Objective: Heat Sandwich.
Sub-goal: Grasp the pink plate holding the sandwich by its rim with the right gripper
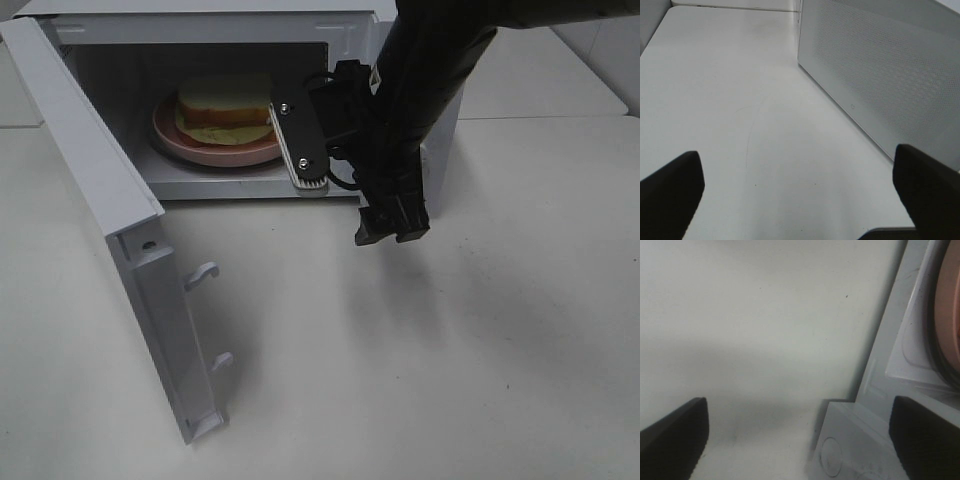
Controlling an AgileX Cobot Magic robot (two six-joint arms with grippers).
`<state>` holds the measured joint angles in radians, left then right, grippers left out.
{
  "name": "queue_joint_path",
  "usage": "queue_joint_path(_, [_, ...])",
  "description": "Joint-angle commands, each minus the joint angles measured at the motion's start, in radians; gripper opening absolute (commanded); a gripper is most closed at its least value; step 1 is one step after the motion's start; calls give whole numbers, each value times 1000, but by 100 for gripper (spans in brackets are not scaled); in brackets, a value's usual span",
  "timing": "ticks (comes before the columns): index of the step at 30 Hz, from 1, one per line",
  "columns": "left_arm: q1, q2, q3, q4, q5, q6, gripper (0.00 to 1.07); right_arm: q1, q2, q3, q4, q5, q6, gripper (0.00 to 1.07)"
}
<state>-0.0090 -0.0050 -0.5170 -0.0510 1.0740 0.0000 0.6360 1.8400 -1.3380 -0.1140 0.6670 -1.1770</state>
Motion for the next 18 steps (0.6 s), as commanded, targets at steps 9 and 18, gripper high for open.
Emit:
queue_joint_path(9, [4,-17,2,0,-5,0,97,7,136,-156,38,-40,2,92])
queue_joint_path(18, [4,-17,2,0,-5,0,97,7,233,-273,40,-39,5,90])
